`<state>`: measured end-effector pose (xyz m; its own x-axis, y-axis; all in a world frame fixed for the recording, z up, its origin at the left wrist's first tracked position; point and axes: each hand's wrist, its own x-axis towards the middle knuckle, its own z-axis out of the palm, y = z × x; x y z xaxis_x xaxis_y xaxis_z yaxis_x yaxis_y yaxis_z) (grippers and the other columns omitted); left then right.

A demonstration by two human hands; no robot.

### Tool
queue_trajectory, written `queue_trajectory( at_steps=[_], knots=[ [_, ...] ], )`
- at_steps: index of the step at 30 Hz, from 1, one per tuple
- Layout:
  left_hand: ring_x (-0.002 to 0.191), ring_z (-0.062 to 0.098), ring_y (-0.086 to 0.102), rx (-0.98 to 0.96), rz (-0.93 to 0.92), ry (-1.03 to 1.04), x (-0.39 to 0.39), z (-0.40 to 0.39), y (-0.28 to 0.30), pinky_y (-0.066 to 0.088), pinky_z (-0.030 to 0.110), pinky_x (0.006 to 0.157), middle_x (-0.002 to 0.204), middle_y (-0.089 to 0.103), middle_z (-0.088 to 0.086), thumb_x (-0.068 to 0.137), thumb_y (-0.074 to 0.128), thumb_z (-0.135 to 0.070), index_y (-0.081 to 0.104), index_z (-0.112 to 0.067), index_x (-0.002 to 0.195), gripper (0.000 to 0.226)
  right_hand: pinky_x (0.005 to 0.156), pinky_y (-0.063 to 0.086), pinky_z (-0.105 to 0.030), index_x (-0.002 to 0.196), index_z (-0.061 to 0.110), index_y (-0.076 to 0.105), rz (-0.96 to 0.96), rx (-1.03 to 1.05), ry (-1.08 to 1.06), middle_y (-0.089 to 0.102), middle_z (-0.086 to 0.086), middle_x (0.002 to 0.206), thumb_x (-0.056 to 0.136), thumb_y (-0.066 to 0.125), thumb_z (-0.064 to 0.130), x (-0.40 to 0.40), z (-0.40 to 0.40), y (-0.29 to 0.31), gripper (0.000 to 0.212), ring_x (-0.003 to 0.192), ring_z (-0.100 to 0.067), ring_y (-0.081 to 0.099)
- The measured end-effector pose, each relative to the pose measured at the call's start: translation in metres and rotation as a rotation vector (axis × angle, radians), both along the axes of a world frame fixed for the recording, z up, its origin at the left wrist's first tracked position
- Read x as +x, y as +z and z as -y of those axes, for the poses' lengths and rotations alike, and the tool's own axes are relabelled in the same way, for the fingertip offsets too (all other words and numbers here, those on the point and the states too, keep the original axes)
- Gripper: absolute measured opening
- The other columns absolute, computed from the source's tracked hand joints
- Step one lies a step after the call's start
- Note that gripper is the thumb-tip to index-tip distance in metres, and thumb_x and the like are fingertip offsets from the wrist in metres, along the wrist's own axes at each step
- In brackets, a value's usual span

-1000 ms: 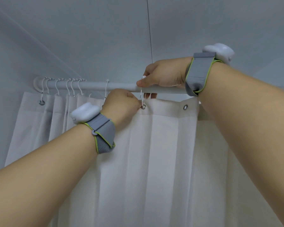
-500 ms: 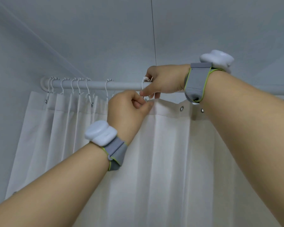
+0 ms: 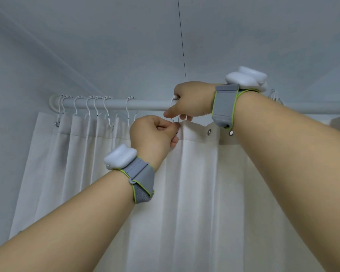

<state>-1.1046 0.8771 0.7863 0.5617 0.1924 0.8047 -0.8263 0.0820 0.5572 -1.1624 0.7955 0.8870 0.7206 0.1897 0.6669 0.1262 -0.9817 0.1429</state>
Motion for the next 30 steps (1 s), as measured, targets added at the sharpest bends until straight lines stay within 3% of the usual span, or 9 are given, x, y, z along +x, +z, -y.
queue_trajectory(
  at_steps=[4,7,12,16,24,30],
  knots=[
    [0.038,0.006,0.056,0.005,0.014,0.016,-0.004,0.004,0.001,0.045,0.014,0.042,0.058,0.067,0.012,0.084,0.068,-0.011,0.067,-0.003,0.071,0.016,0.053,0.040,-0.021,0.078,0.014,0.059,0.017,-0.031,0.013,0.067,0.001,0.076,0.084,0.065,0.036,-0.002,0.001,-0.001,0.024,0.064,-0.017,0.063],
    [0.035,0.004,0.054,-0.029,0.003,-0.037,-0.006,0.007,0.001,0.043,0.013,0.039,0.063,0.065,0.019,0.084,0.067,-0.007,0.066,0.004,0.077,0.013,0.049,0.038,-0.021,0.087,0.011,0.061,0.031,-0.054,0.023,0.068,-0.003,0.081,0.084,0.066,0.032,-0.003,0.002,-0.003,0.022,0.065,-0.018,0.061],
    [0.036,0.005,0.056,-0.028,0.024,-0.007,-0.005,0.011,0.000,0.046,0.015,0.041,0.063,0.065,0.021,0.084,0.065,-0.005,0.065,0.001,0.073,0.013,0.063,0.043,-0.027,0.088,0.011,0.056,0.082,-0.114,-0.002,0.071,-0.012,0.097,0.083,0.067,0.031,0.002,0.001,-0.002,0.024,0.073,-0.023,0.059],
    [0.039,0.010,0.058,-0.009,0.035,0.004,-0.002,0.011,0.000,0.050,0.019,0.043,0.053,0.063,0.011,0.084,0.064,-0.005,0.062,-0.008,0.064,0.020,0.073,0.050,-0.031,0.086,0.011,0.055,0.084,-0.122,-0.008,0.071,-0.011,0.094,0.083,0.067,0.030,0.003,0.001,-0.001,0.023,0.074,-0.023,0.059],
    [0.038,0.006,0.058,-0.017,0.038,-0.002,-0.001,0.008,0.000,0.048,0.016,0.042,0.056,0.064,0.014,0.084,0.064,-0.006,0.064,-0.002,0.071,0.014,0.050,0.039,-0.020,0.096,0.007,0.066,0.027,-0.076,0.018,0.068,0.000,0.082,0.086,0.065,0.030,-0.001,0.003,-0.001,0.024,0.066,-0.018,0.062],
    [0.041,0.009,0.058,0.032,0.091,0.098,0.001,0.000,-0.001,0.052,0.021,0.048,0.056,0.064,0.014,0.083,0.064,-0.007,0.064,-0.001,0.071,0.013,0.055,0.043,-0.022,0.087,0.010,0.064,0.037,-0.055,0.037,0.071,0.001,0.080,0.086,0.063,0.040,0.001,0.006,-0.002,0.030,0.060,-0.014,0.062]
  ],
)
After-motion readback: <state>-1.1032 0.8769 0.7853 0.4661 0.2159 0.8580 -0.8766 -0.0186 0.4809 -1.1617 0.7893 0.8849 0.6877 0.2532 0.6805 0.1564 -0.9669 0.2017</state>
